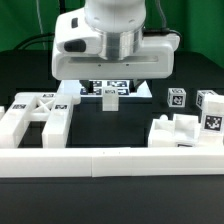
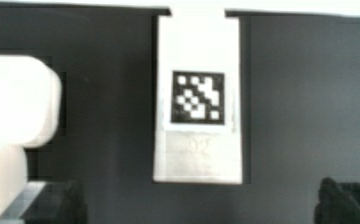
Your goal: Assemble chair
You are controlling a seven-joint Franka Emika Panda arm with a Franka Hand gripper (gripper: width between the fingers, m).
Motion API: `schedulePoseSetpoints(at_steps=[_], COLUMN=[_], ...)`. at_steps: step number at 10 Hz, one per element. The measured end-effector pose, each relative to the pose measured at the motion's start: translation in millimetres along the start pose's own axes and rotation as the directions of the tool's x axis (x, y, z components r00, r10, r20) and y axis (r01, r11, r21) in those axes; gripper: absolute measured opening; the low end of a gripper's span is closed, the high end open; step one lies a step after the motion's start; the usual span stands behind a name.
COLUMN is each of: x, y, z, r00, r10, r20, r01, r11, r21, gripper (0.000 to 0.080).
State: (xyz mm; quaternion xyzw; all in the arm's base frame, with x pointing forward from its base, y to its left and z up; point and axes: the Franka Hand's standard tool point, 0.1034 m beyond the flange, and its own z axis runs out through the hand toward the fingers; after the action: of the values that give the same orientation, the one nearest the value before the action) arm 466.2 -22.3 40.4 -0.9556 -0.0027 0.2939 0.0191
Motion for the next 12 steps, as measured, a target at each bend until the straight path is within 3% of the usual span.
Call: schedulePoseSetpoints(at_steps=[3, 6, 7, 12], x=[-4.1, 0.4, 0.0, 4.4], y=[-3.3, 1.4, 3.3, 1.5], z=[8.7, 21.1, 25.8, 34.9], r00=[0.977, 0.913, 0.892, 0.897], r10=[0.001, 0.020, 0.025, 0.027], r20=[0.214, 0.407, 0.451, 0.441], r01=[-0.003, -0.001, -0.001, -0.003], r11=[1.000, 0.999, 0.999, 0.998], r21=[0.010, -0.045, -0.052, -0.055], gripper=[0.0649, 0.0649, 0.0649, 0.0649])
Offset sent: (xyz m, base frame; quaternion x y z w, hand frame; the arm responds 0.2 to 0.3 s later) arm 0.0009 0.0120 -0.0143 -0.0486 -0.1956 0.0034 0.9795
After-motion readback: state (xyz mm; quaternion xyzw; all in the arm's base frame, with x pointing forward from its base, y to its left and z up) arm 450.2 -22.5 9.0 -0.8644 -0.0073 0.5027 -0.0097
